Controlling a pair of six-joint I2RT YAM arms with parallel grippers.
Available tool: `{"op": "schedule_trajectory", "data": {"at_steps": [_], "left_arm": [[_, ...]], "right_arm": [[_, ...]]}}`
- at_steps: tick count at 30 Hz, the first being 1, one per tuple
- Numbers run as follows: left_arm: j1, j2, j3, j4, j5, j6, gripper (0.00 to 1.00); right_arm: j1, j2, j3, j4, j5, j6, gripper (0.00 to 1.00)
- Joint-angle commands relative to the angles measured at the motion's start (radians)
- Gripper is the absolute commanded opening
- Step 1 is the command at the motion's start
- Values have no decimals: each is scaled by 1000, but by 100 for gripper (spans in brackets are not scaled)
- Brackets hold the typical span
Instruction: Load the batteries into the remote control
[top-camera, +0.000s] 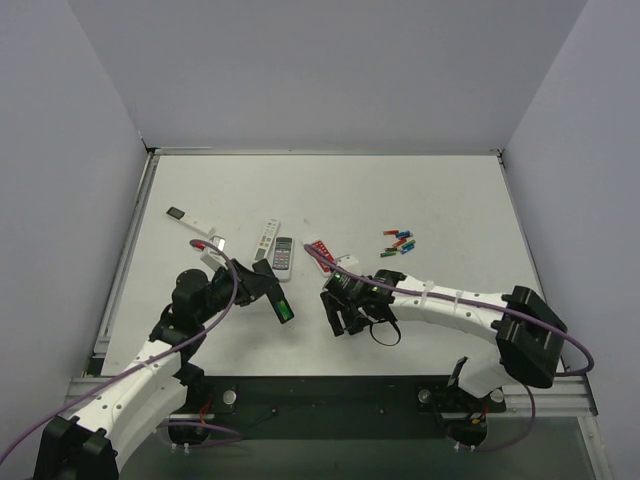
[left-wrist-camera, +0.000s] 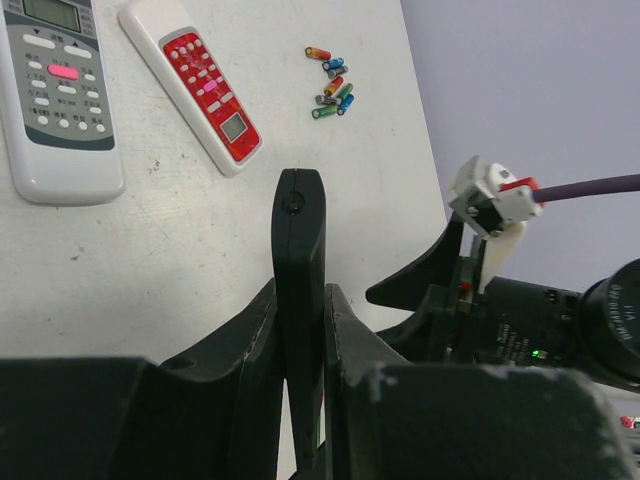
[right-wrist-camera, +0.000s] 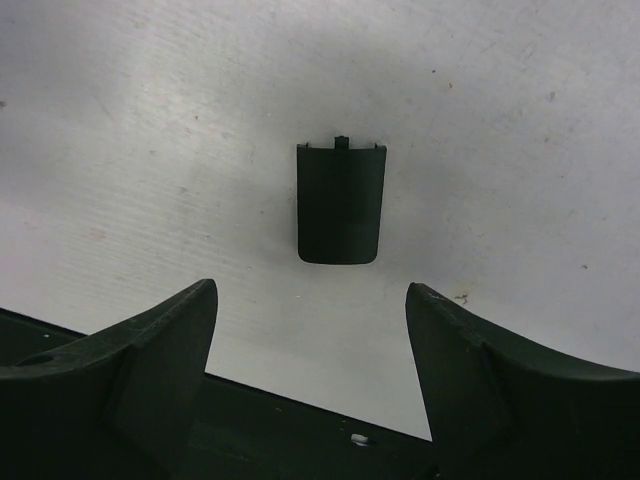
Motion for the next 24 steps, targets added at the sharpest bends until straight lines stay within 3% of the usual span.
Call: {"op": "schedule_trajectory", "data": {"at_steps": [1, 24], "left_arm": [[1, -21, -3, 38, -8, -14, 0], [-5, -24, -29, 62, -7, -44, 0]], "right_arm": [[-3, 88, 9, -42, -17, 60, 70], [-52, 254, -17, 40, -69, 67, 49]]}}
